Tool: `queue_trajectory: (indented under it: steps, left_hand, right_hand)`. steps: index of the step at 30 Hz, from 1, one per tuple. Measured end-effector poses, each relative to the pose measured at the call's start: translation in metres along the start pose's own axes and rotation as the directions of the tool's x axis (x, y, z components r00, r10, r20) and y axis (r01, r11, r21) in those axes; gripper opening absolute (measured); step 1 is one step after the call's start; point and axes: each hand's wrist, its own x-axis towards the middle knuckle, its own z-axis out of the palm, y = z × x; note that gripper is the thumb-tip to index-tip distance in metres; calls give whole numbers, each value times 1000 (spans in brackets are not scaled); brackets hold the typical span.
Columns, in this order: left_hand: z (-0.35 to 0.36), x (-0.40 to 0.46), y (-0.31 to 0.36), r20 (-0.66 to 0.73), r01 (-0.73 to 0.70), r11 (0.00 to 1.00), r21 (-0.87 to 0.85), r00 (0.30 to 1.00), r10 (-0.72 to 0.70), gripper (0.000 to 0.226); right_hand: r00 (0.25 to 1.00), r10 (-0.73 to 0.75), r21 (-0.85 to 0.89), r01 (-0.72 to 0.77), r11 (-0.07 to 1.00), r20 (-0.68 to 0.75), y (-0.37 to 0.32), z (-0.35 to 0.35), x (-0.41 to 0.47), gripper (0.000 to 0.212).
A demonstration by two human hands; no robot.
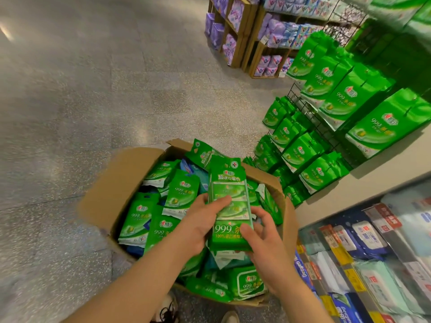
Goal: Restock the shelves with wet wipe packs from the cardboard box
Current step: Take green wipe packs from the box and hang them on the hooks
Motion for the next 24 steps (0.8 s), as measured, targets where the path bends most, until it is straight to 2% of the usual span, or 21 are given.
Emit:
queue_trajectory:
  steps: [3,7,13,18,24]
  left_hand:
    - [-22,-2,4,-48,-32,999,-17,998,31,45]
    - [-53,-2,15,-129,-76,996,-45,989,70,42]
    - [-89,1,25,-214,-105,987,-119,974,77,37]
    - [-106,11,21,-285,-102,973,-208,958,40,40]
    - [-116,16,15,-285,-98,964,-248,958,24,43]
  right_hand:
    - [995,3,-185,14,983,95,-1,12,9,35]
    - [995,-33,-412,71,908,99,-1,19,36,26]
    - [969,-218,-526,126,841,-117,-7,17,103,18]
    - [940,-333,-804,139,578,-77,-5,15,178,47]
    - [960,-278,-951,119,284,37,4,15,247,75]
